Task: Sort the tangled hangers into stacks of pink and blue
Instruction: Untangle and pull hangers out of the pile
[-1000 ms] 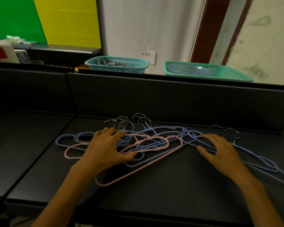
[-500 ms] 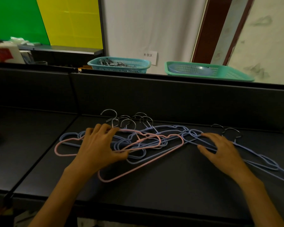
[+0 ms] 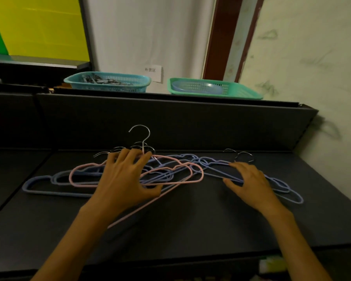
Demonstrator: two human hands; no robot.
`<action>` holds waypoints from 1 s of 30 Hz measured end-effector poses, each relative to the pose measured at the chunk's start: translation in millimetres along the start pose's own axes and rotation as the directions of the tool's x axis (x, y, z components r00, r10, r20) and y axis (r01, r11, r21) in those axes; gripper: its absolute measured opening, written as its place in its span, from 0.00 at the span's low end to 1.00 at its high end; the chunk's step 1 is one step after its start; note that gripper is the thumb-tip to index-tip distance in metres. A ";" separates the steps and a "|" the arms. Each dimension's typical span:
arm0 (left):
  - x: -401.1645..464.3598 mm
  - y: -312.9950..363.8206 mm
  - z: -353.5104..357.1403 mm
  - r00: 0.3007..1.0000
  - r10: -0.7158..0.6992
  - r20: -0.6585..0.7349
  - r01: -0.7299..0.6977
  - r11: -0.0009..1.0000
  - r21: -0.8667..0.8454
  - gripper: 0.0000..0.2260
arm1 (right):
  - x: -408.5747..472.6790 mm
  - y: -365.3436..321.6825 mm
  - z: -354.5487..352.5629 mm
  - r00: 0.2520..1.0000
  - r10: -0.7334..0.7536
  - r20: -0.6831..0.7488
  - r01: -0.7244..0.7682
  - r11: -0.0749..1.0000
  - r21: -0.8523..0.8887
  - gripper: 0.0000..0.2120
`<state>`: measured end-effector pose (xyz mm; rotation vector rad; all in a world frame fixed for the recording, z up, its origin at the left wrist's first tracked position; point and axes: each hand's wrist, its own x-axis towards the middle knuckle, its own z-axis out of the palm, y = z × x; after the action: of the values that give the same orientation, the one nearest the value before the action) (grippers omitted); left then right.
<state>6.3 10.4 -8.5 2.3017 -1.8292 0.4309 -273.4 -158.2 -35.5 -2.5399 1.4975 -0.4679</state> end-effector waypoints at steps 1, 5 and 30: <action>4.2 7.0 2.3 1.000 0.007 0.010 -0.007 1.000 -0.008 0.43 | 0.7 4.9 -1.7 1.000 0.012 0.003 -0.012 1.000 -0.014 0.31; 18.7 27.4 12.1 1.000 0.029 0.006 -0.029 0.999 -0.029 0.44 | 6.4 25.9 -7.3 0.999 0.028 0.043 -0.026 0.998 -0.051 0.33; 27.5 55.8 29.7 0.998 -0.062 0.013 0.062 0.998 0.005 0.44 | 40.6 65.4 -10.7 0.984 0.077 0.162 -0.097 0.988 0.122 0.42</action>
<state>-38.7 -37.2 -30.1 2.3630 -1.7590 0.4125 -312.6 -225.2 -36.7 -2.3422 1.4643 -0.3327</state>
